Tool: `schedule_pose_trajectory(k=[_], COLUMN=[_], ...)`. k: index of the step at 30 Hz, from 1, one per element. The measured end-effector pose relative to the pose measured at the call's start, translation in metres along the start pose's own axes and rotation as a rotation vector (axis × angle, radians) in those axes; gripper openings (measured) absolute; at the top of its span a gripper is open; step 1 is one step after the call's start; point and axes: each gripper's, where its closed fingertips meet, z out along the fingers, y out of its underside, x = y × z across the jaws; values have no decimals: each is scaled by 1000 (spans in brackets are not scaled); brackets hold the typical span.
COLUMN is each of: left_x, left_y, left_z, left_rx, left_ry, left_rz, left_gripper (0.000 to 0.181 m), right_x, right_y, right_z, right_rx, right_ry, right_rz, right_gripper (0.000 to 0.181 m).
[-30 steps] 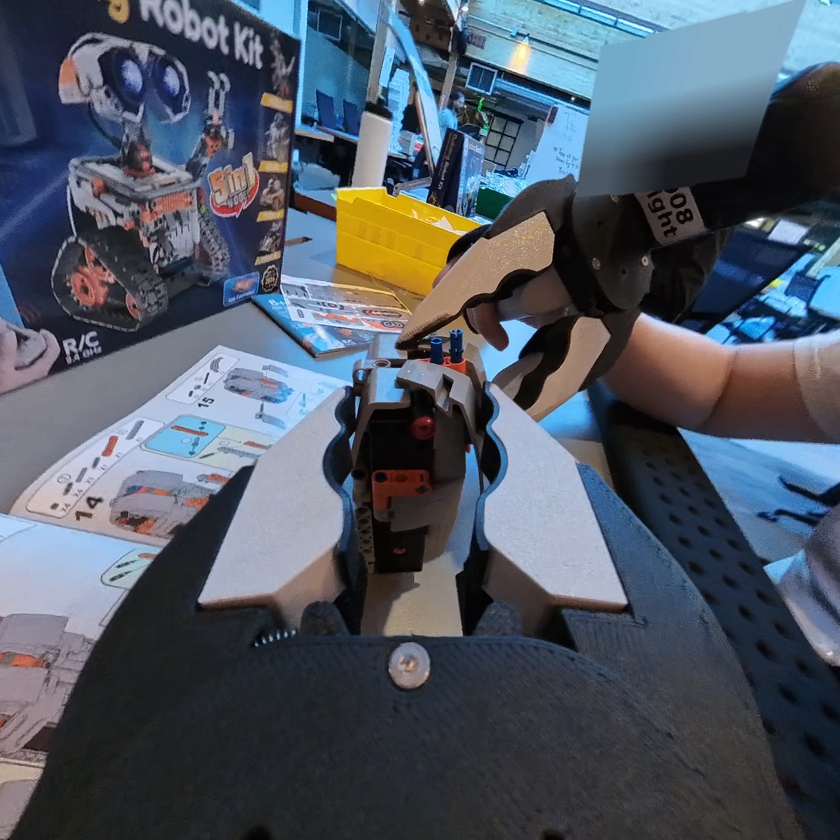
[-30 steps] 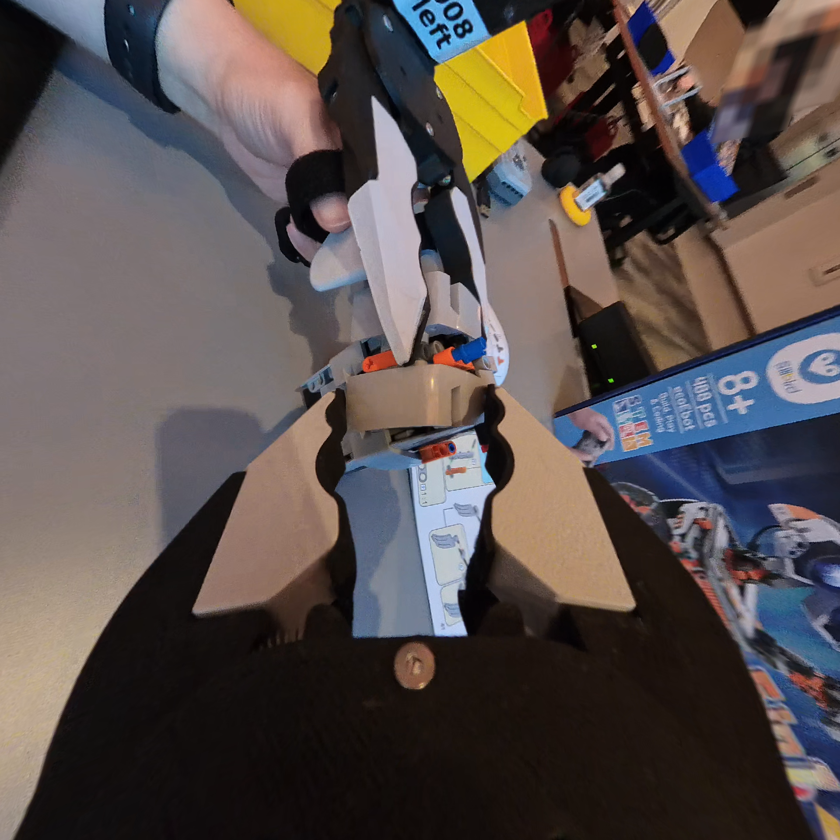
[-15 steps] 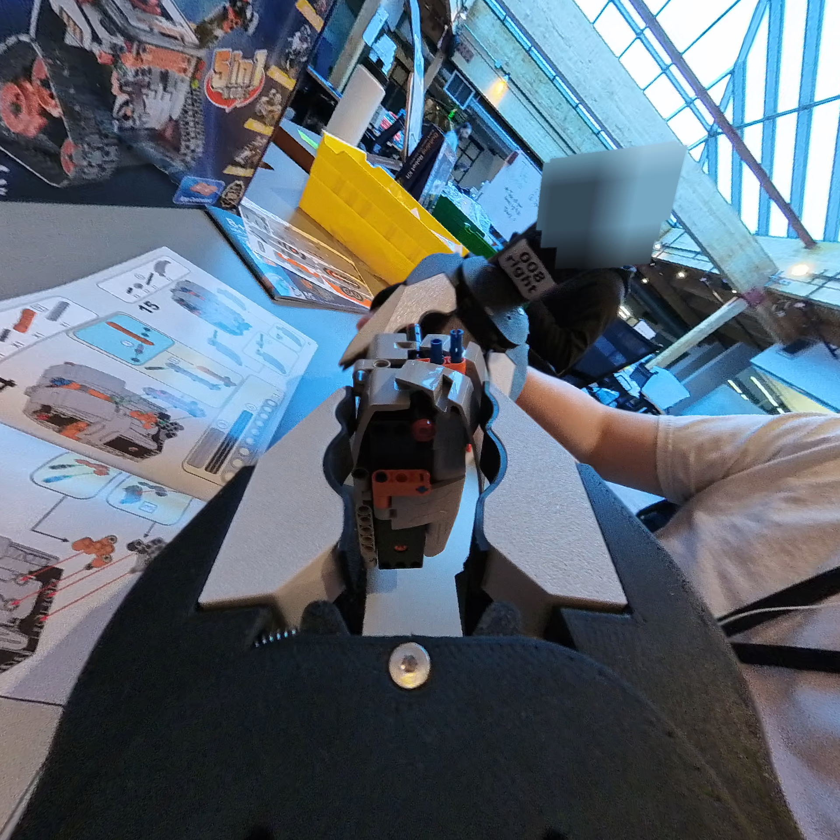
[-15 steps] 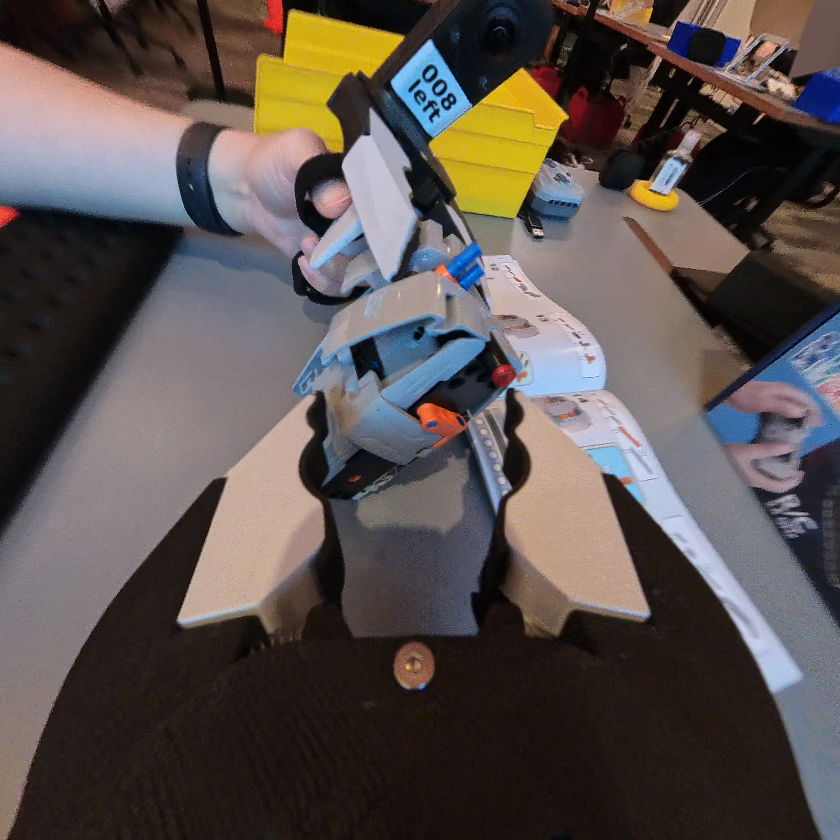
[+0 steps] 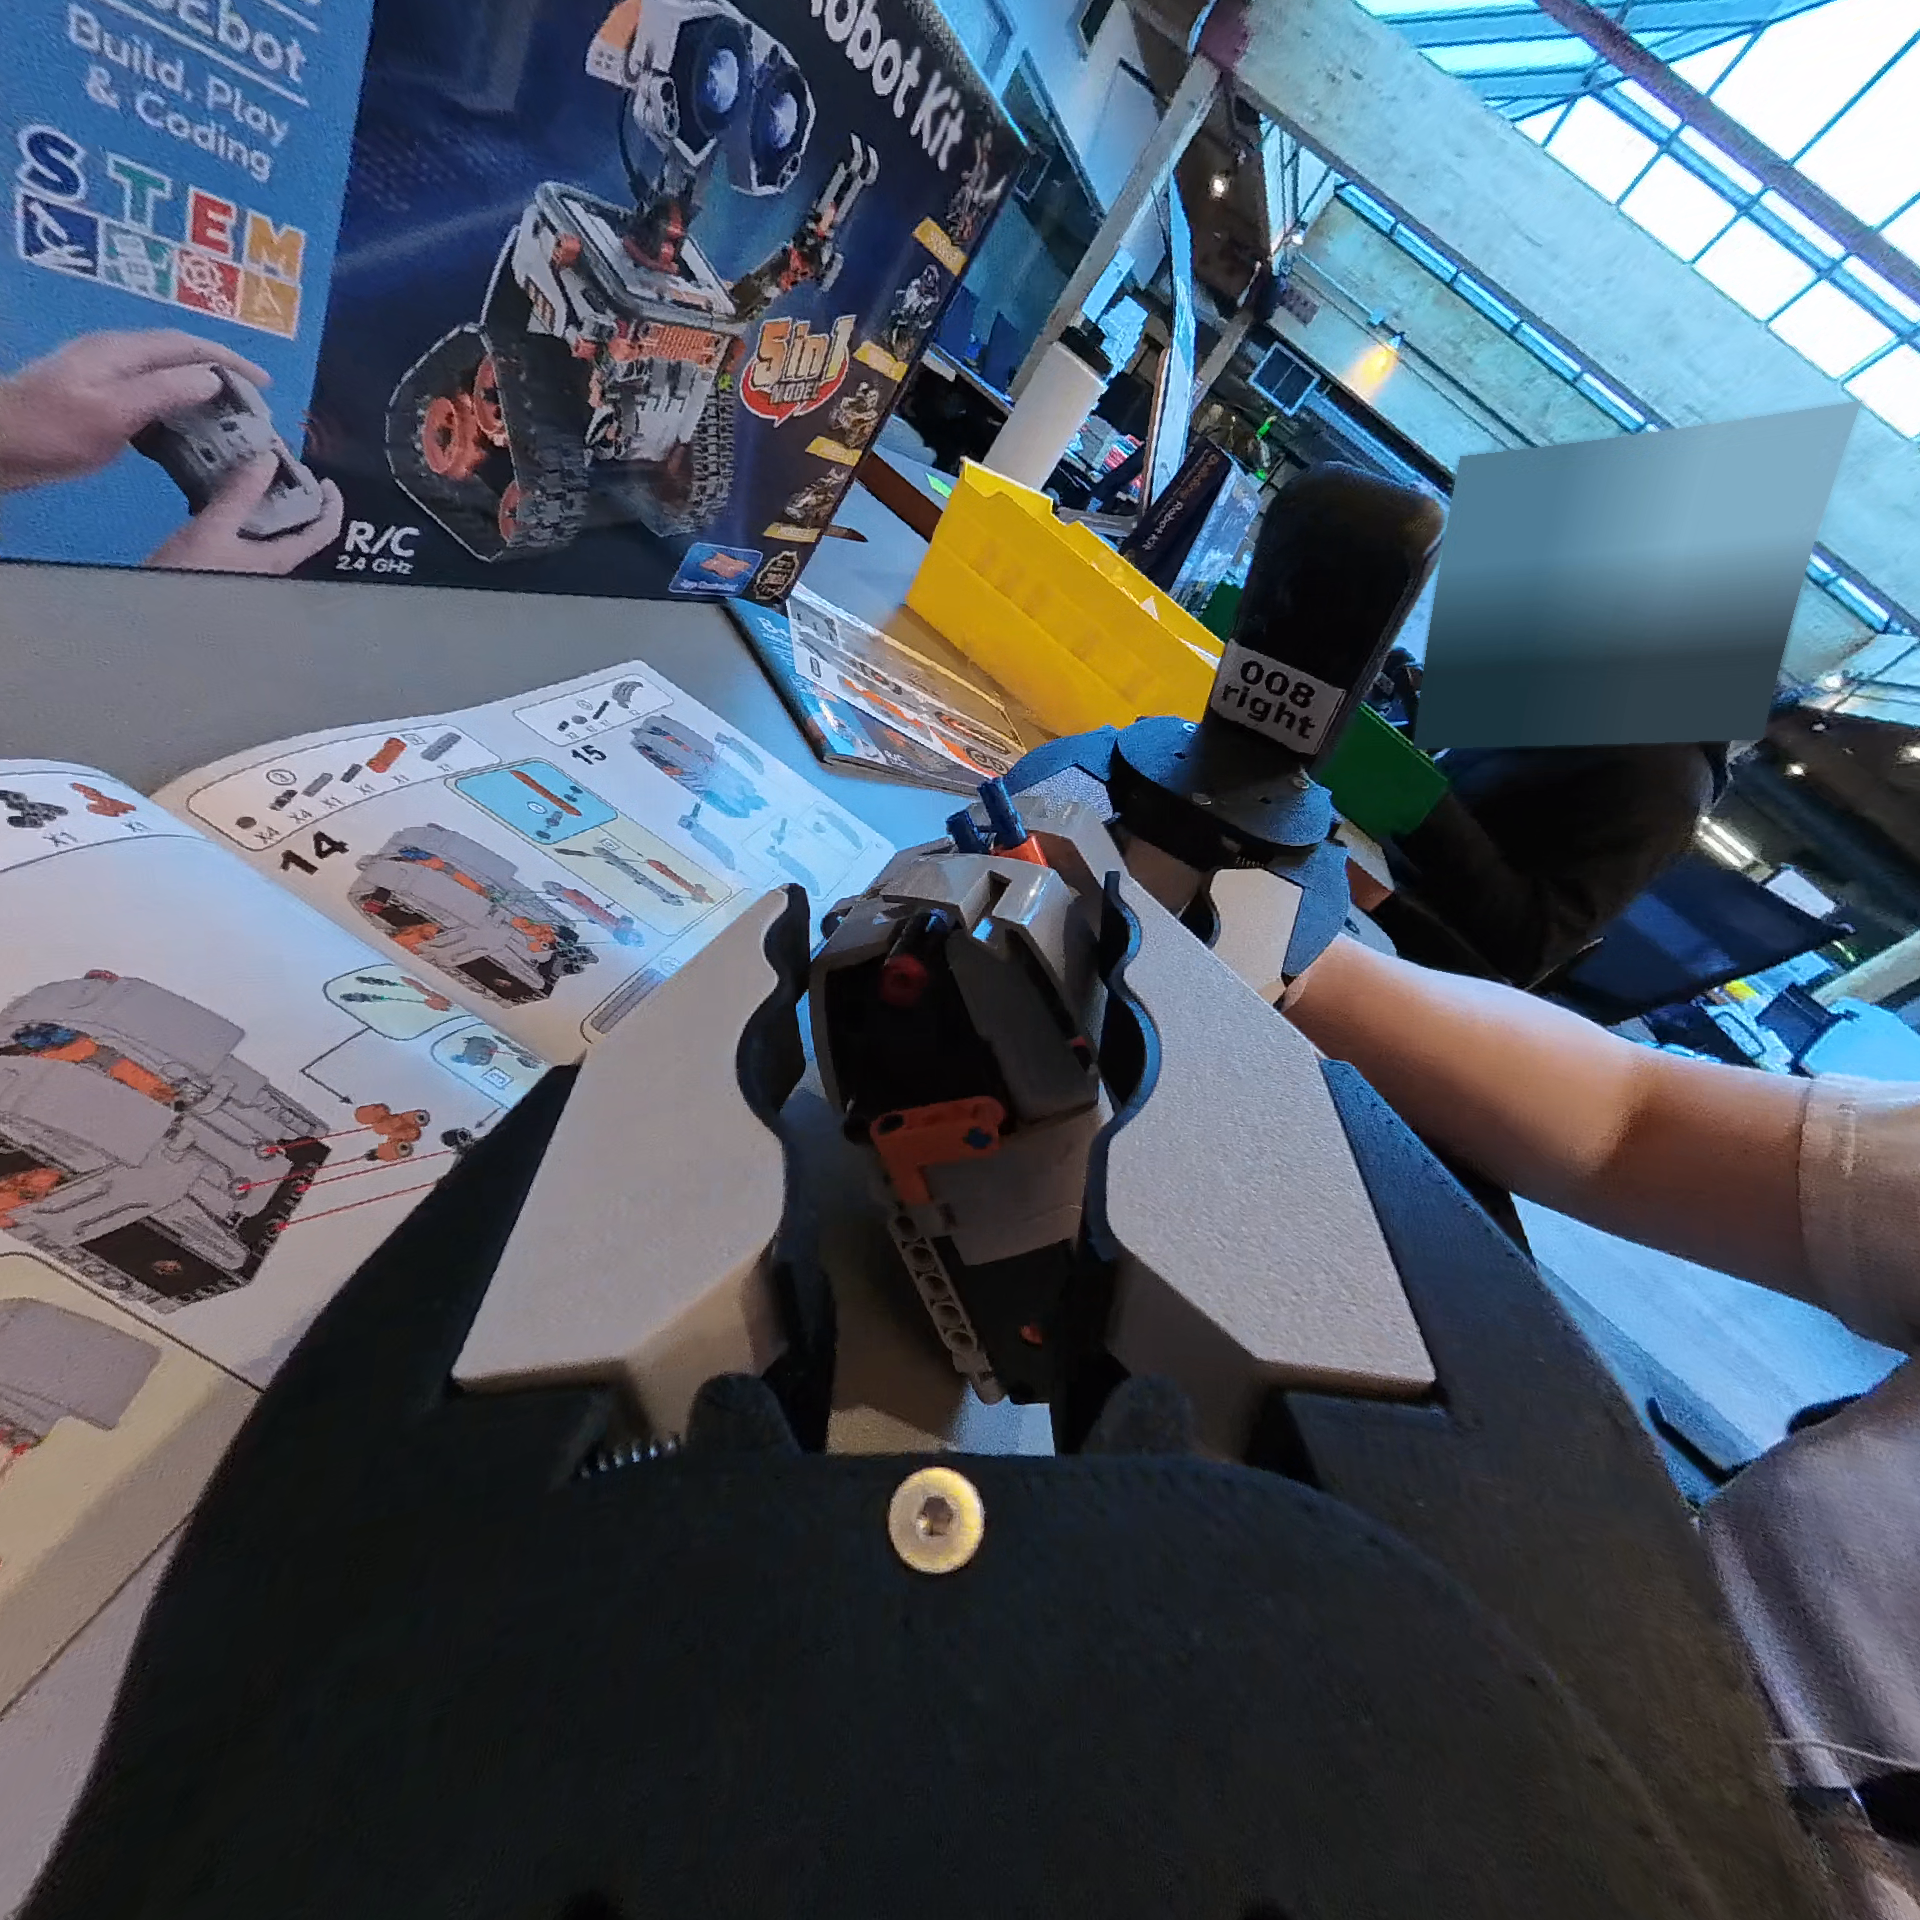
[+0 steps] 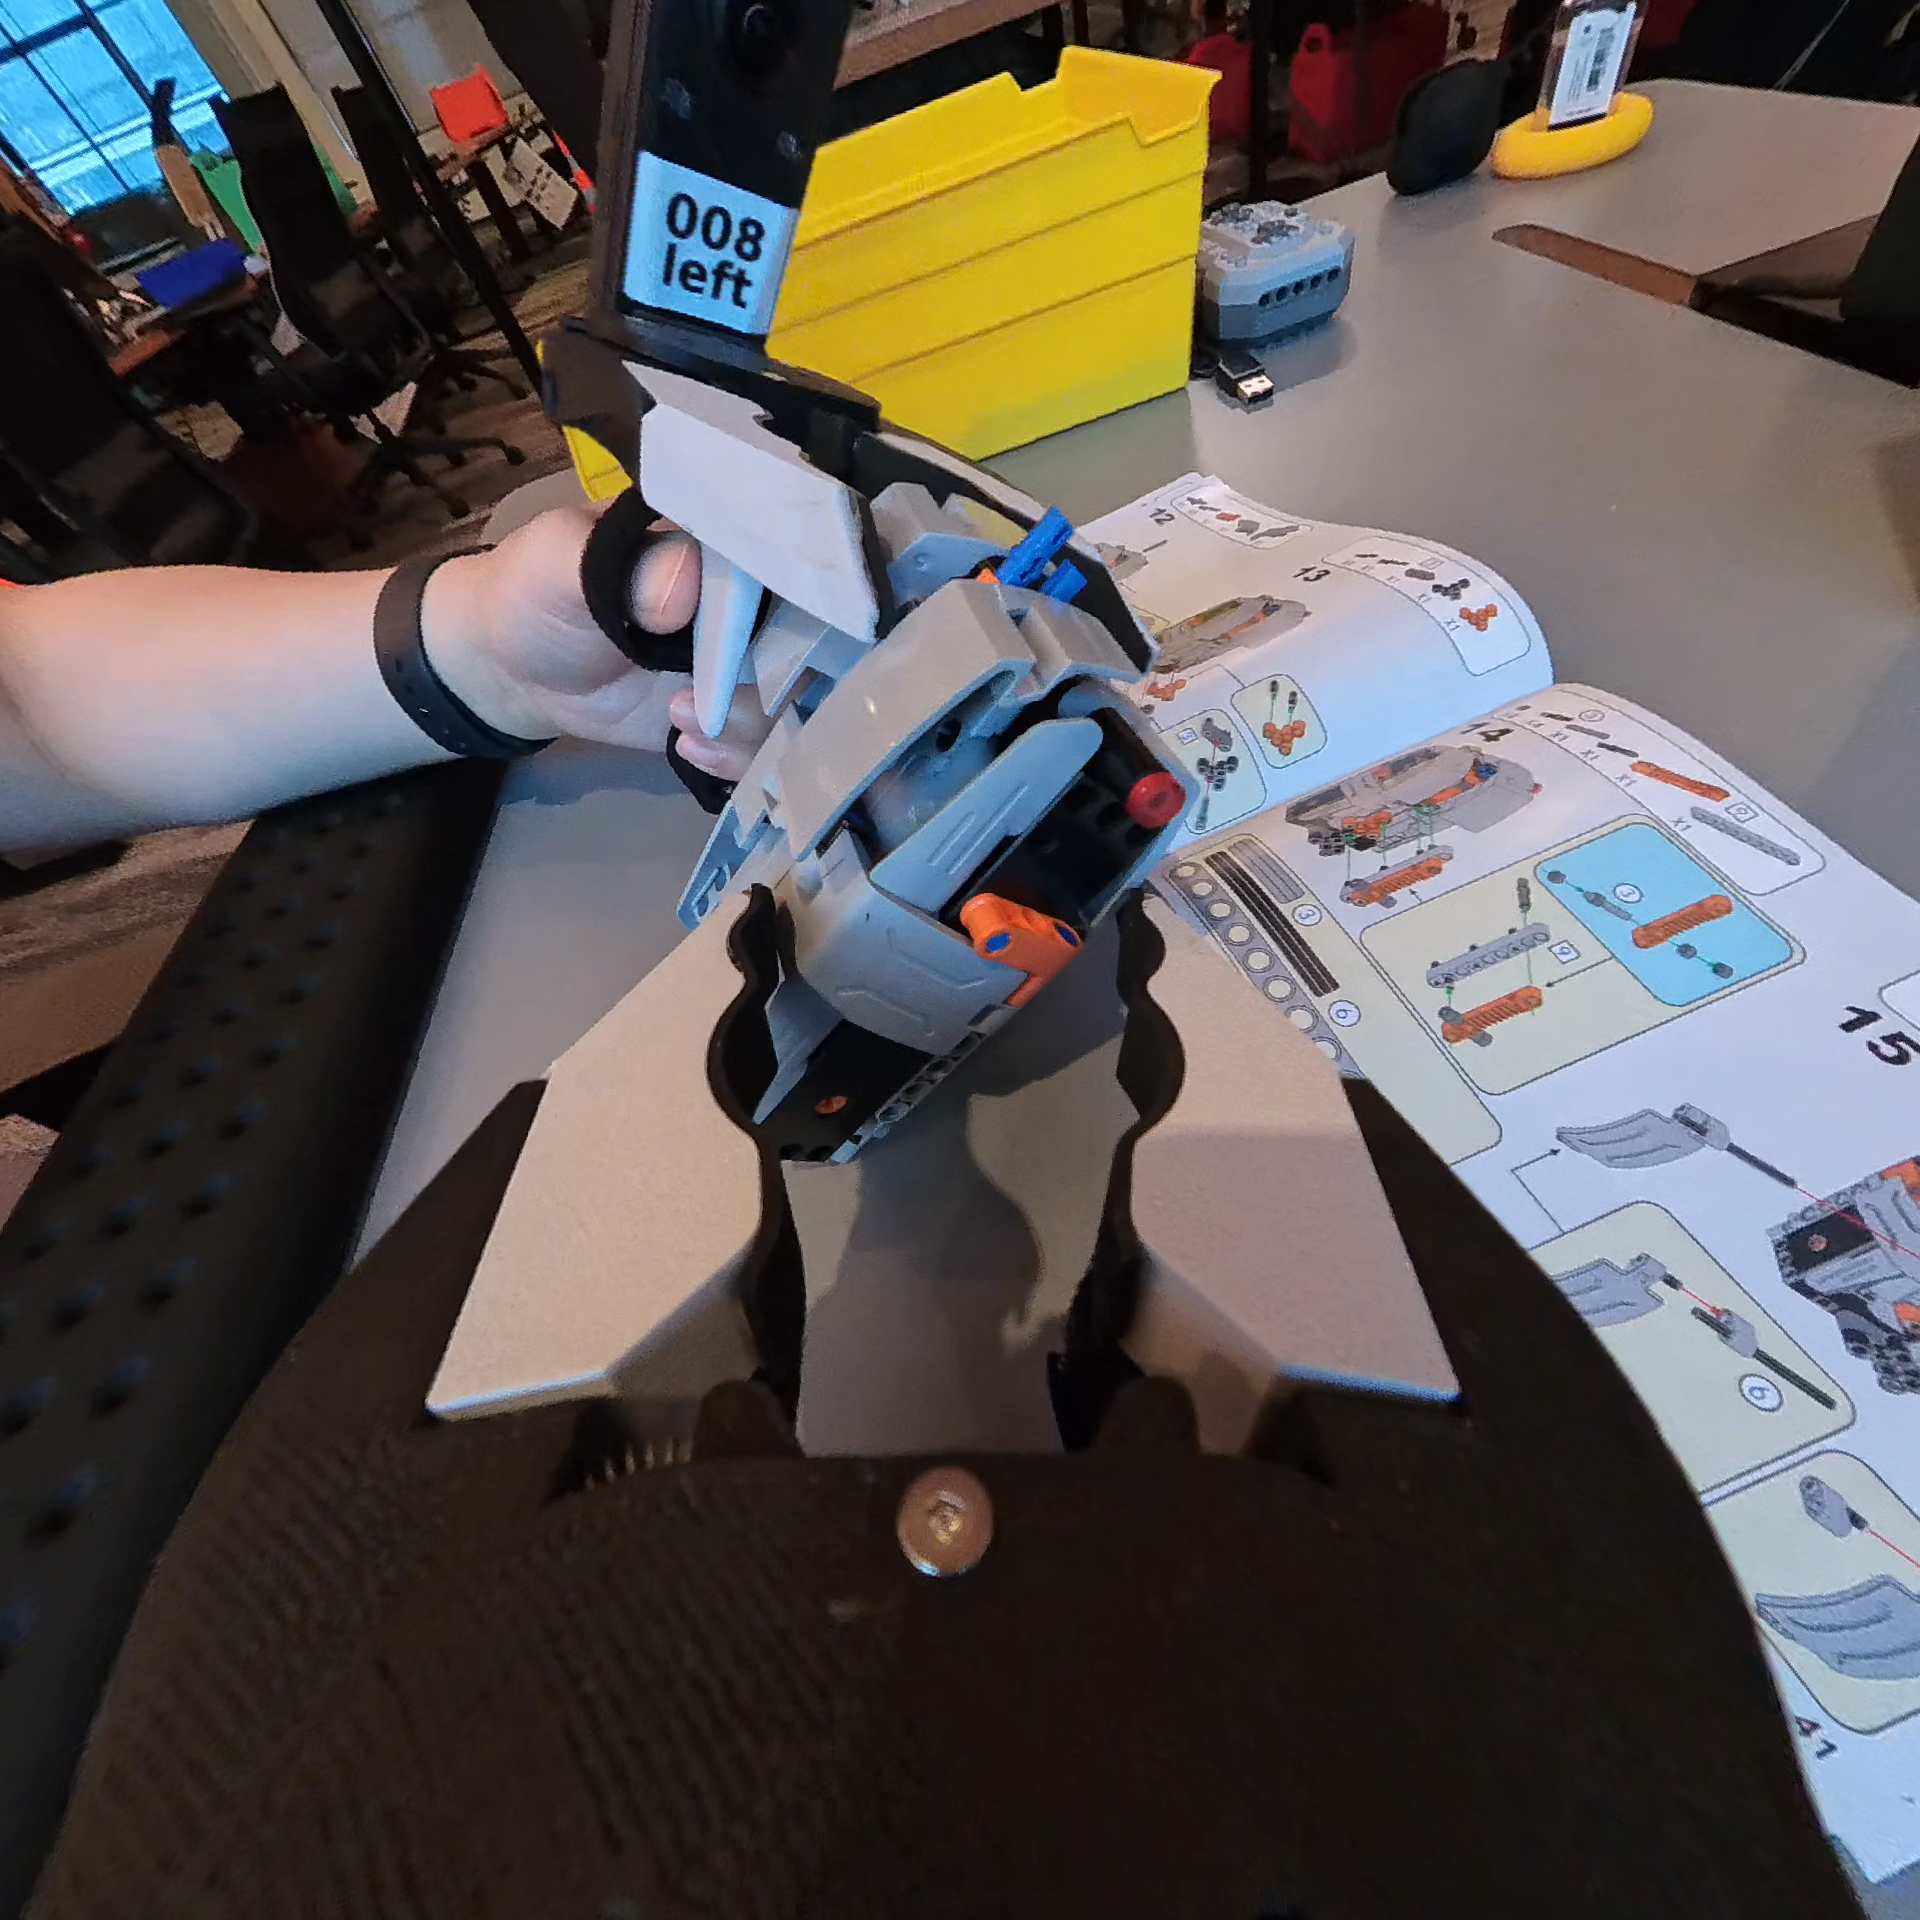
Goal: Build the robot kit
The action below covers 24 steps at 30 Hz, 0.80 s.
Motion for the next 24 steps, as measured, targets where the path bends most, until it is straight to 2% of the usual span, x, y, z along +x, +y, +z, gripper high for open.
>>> schedule_pose_trajectory(k=[10,19,24], left_x=[3,16,18], left_y=[1,1,8], left_z=[0,-4,4], left_rx=[30,13,10], left_ry=[-80,14,-42], left_rz=[85,211,306], left_gripper=[61,59,69], right_x=[-2,-8,-9], right_y=[-2,-5,-6], right_z=[1,0,0], right_rx=[21,40,43], right_ry=[33,31,34], right_rz=[-71,-180,-184], right_gripper=[65,64,64])
